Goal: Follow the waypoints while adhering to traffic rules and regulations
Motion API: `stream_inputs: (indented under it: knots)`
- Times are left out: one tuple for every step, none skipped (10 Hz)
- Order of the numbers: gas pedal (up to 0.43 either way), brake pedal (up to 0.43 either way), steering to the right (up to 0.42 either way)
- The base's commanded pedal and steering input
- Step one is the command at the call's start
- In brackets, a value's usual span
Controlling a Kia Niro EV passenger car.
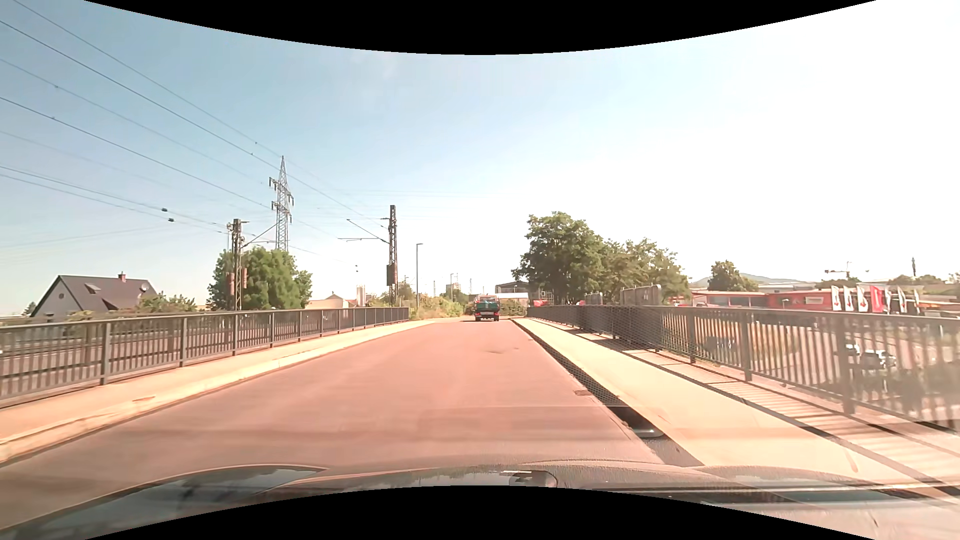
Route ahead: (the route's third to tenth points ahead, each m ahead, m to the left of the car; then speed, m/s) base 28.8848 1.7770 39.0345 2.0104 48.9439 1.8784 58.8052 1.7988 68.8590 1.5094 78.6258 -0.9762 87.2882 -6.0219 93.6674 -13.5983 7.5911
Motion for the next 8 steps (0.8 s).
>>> stream_inputs:
  knots:
    - [0.118, 0.0, 0.003]
    - [0.118, 0.0, 0.004]
    - [0.118, 0.0, 0.004]
    - [0.118, 0.0, 0.003]
    - [0.118, 0.0, 0.003]
    - [0.118, 0.0, 0.003]
    - [0.118, 0.0, 0.003]
    - [0.118, 0.0, 0.003]
